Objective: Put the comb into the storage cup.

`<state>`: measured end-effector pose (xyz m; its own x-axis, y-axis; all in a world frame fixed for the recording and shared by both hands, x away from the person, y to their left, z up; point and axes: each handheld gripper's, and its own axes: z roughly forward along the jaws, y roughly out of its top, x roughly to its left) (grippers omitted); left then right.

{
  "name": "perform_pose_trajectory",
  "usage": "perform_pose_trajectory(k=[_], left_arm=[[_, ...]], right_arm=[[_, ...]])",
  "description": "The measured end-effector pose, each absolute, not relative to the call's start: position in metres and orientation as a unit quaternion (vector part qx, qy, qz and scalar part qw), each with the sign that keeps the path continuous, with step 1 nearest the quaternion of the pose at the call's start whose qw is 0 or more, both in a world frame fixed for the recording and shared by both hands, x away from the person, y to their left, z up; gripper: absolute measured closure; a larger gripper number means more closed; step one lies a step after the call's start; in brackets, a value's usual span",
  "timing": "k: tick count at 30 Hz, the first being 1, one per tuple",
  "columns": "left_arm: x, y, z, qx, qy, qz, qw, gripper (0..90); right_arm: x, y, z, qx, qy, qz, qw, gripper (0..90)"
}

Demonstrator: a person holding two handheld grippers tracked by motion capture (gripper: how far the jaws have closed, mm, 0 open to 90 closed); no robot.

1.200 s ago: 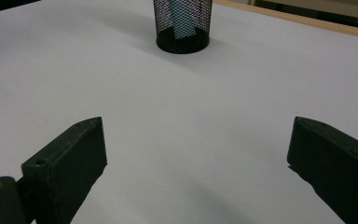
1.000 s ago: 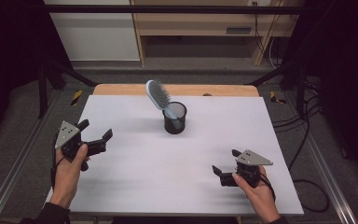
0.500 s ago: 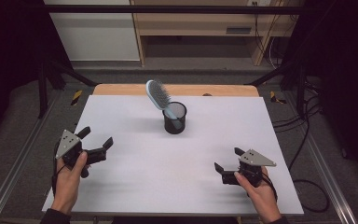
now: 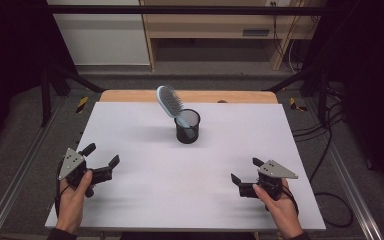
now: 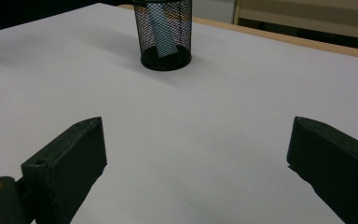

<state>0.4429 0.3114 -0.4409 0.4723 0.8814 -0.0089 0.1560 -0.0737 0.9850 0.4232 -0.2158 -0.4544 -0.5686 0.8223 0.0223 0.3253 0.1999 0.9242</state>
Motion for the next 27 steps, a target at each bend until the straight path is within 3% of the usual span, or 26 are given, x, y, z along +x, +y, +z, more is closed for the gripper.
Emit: perform_pose_trajectory(k=[27], left_arm=[[0.423,0.313,-0.446,0.666,0.368,0.338,0.554,1.8]], right_arm=[[0.426,-0.262,-0.459,0.43,0.7,0.505,0.266,6.8]])
